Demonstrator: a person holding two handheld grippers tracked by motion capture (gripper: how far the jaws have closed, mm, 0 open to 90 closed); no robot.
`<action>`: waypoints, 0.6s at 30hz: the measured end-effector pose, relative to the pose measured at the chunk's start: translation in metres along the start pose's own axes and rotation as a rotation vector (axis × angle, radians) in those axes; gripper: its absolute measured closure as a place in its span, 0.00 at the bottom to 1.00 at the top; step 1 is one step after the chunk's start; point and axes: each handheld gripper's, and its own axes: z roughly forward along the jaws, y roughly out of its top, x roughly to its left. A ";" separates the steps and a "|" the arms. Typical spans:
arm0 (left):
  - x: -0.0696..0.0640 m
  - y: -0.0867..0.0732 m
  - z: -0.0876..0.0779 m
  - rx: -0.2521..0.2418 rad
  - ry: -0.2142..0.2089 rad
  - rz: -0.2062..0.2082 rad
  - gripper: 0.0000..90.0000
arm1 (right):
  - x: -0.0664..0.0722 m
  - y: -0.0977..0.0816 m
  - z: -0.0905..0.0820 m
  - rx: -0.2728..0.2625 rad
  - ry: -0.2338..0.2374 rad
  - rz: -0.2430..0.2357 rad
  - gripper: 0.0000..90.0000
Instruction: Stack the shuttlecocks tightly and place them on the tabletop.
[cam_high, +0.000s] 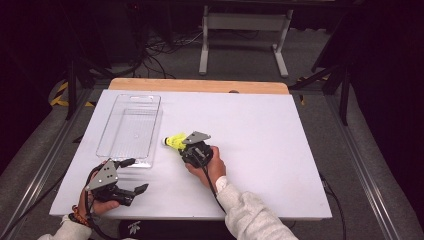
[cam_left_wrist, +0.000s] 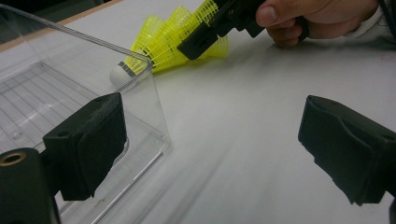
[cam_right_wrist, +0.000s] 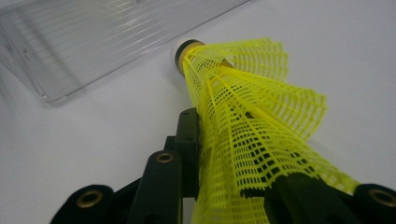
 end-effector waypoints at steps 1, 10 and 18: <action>0.000 0.000 0.000 0.000 0.001 0.000 0.10 | 0.000 0.000 0.000 -0.001 0.002 -0.004 0.89; 0.001 0.000 0.000 0.001 0.002 0.001 0.10 | -0.003 0.001 -0.002 -0.003 0.027 -0.002 0.94; 0.000 0.000 -0.001 0.000 0.003 0.001 0.10 | -0.007 -0.001 -0.008 -0.010 0.049 -0.002 0.95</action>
